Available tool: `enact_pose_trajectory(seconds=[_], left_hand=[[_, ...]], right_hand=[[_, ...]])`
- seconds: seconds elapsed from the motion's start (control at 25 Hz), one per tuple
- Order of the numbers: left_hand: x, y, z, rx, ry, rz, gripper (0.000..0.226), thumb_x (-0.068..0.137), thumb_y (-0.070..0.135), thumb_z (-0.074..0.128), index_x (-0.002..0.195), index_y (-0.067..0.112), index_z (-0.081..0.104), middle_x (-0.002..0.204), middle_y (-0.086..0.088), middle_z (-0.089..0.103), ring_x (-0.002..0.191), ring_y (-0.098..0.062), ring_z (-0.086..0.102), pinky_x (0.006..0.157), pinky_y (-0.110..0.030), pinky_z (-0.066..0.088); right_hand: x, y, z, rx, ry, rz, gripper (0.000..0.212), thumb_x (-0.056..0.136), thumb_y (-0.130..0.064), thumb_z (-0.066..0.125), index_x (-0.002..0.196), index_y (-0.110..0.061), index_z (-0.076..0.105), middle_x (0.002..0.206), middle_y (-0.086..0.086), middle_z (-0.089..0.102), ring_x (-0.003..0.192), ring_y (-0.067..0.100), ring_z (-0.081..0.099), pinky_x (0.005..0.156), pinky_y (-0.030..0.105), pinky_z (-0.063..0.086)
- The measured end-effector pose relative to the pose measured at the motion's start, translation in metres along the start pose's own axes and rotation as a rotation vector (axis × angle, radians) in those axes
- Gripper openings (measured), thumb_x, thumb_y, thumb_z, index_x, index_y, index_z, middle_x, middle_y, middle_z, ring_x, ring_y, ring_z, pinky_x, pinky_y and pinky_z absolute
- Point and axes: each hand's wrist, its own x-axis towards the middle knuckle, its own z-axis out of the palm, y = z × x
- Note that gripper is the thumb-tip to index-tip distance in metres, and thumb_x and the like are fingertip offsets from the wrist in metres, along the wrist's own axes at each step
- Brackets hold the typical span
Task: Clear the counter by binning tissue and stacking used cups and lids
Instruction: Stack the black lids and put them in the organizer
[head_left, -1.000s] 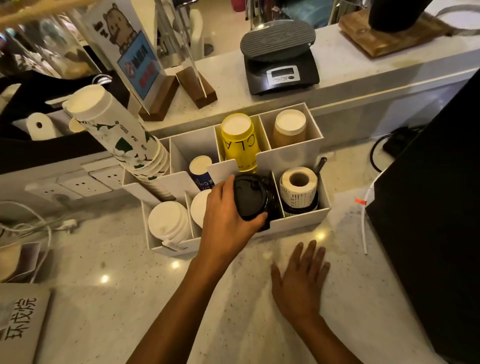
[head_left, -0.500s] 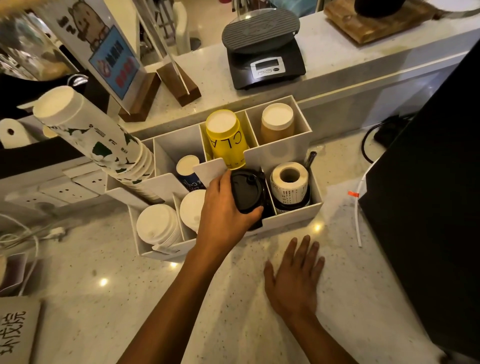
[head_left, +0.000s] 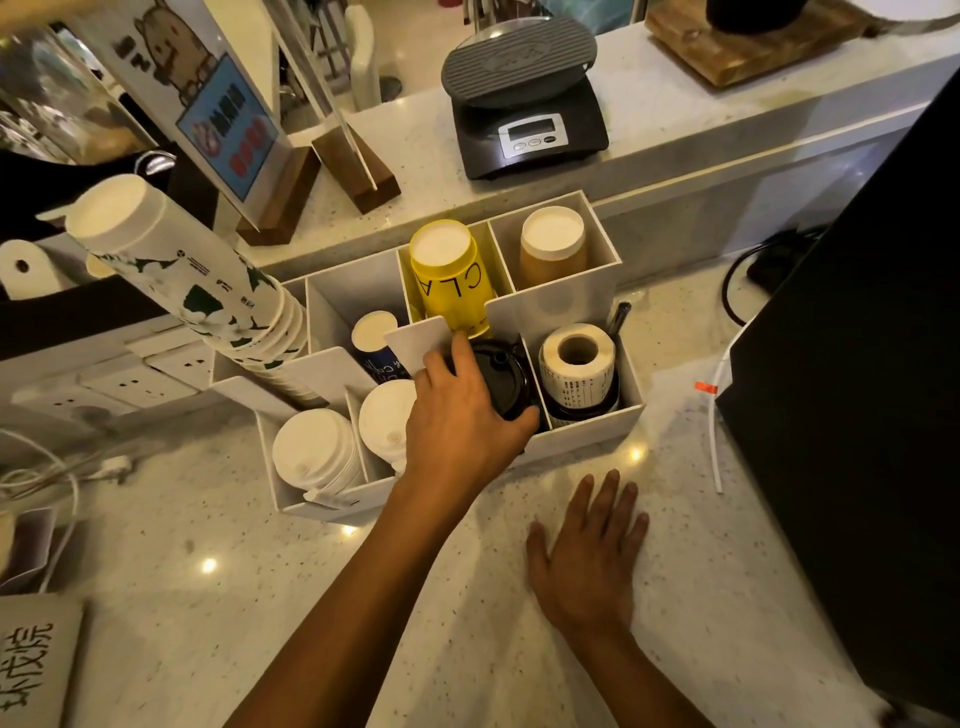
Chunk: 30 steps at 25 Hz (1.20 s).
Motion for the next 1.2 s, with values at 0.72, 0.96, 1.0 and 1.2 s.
enact_pose_trajectory(seconds=[0.72, 0.96, 1.0, 1.2], left_hand=[[0.005, 0.006, 0.038, 0.054, 0.335, 0.007, 0.060, 0.090, 0.061, 0.047, 0.130, 0.017, 0.054, 0.130, -0.011, 0.058, 0.118, -0.030, 0.052, 0.092, -0.045, 0.050], [0.013, 0.011, 0.031, 0.050, 0.292, 0.022, 0.050, 0.092, 0.052, 0.049, 0.126, 0.016, 0.056, 0.122, -0.006, 0.062, 0.114, -0.027, 0.053, 0.090, -0.046, 0.051], [0.014, 0.012, 0.030, 0.059, 0.275, 0.014, 0.049, 0.092, 0.052, 0.048, 0.125, 0.017, 0.055, 0.123, -0.005, 0.061, 0.116, -0.027, 0.053, 0.091, -0.046, 0.050], [0.015, 0.006, 0.025, -0.026, 0.181, 0.022, 0.056, 0.090, 0.055, 0.053, 0.129, 0.016, 0.051, 0.132, -0.007, 0.054, 0.122, -0.027, 0.047, 0.099, -0.046, 0.048]], right_hand=[[-0.001, 0.001, -0.001, 0.000, -0.004, -0.010, 0.089, 0.091, -0.062, 0.027, 0.154, 0.000, 0.018, 0.162, 0.029, 0.007, 0.150, 0.045, -0.002, 0.118, 0.063, 0.006], [-0.001, 0.002, 0.003, 0.015, -0.009, -0.007, 0.090, 0.090, -0.064, 0.027, 0.154, -0.001, 0.020, 0.162, 0.028, 0.009, 0.150, 0.045, -0.001, 0.118, 0.063, 0.008], [-0.001, 0.002, 0.002, 0.017, -0.012, -0.006, 0.090, 0.090, -0.064, 0.027, 0.154, -0.001, 0.020, 0.162, 0.028, 0.009, 0.150, 0.045, 0.000, 0.118, 0.063, 0.007], [0.000, -0.002, 0.000, -0.016, -0.041, -0.013, 0.090, 0.090, -0.062, 0.030, 0.154, 0.000, 0.017, 0.161, 0.030, 0.007, 0.150, 0.046, -0.002, 0.118, 0.063, 0.004]])
